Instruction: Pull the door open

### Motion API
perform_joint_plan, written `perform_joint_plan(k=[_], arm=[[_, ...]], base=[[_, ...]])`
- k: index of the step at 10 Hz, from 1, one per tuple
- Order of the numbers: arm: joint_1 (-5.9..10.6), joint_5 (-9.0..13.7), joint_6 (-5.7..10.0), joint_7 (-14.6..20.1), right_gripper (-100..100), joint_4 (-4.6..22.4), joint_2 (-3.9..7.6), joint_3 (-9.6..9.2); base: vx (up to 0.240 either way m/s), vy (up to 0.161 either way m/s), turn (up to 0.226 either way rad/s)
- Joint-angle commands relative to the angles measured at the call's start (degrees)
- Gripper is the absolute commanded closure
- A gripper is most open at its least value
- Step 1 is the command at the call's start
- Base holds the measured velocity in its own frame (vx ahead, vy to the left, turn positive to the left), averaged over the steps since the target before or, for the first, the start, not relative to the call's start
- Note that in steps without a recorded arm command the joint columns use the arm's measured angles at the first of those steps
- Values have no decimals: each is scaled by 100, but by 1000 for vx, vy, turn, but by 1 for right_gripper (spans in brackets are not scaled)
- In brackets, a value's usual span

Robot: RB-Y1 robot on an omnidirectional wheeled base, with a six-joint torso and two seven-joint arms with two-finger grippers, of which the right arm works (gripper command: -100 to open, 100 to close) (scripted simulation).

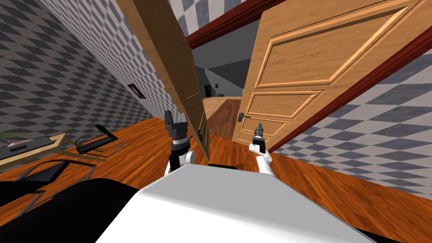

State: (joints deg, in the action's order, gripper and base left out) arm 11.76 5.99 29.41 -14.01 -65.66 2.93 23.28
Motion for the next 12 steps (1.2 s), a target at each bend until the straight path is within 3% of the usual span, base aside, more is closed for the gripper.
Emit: perform_joint_plan(k=[1,4,5,6,12], arm=[[202,15,-3,-77,-100,286,-23,114],[564,39,-2,-212,-100,883,-88,315],[678,46,-2,-255,-100,1028,-112,378],[678,46,-2,-255,-100,1053,-112,378],[1289,85,0,-484,-100,1957,-262,716]], base=[[80,-56,93],[82,-57,78],[75,-75,75],[58,-63,30],[67,-58,63]])
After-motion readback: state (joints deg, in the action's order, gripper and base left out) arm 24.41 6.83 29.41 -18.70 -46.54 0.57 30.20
